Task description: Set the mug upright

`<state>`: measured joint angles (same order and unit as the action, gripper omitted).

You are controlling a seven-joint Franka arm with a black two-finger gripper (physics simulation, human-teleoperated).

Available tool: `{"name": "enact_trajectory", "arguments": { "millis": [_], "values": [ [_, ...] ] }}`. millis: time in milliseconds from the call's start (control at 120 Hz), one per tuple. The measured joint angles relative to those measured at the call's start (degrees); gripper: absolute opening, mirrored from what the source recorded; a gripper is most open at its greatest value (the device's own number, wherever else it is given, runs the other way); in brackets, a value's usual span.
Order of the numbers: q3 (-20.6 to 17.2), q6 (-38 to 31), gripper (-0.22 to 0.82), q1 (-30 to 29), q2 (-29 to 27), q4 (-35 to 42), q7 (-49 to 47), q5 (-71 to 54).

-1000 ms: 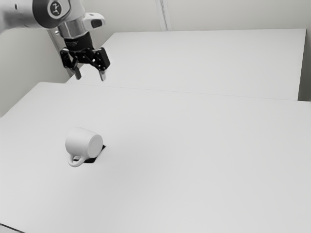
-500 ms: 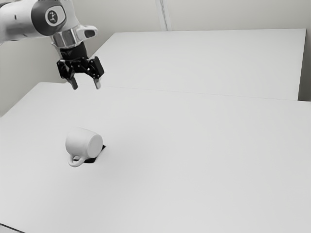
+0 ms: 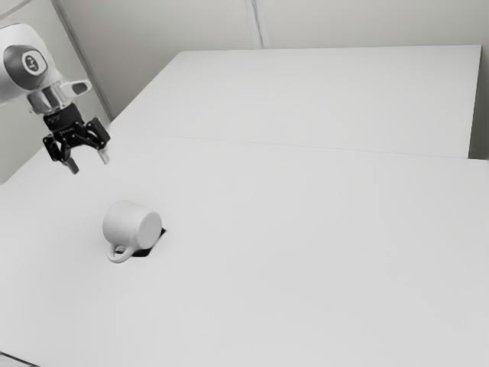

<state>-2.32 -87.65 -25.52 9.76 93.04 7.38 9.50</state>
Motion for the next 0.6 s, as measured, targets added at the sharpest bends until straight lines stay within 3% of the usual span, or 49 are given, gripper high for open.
{"name": "enact_trajectory", "arguments": {
  "millis": [317, 600],
  "values": [
    [-0.1, -8.5, 0.6, -2.9, 0.4, 9.4, 10.1, 4.8],
    [-0.3, -13.3, 0.6, -4.7, 3.9, 10.9, 18.7, 9.8]
  ]
}}
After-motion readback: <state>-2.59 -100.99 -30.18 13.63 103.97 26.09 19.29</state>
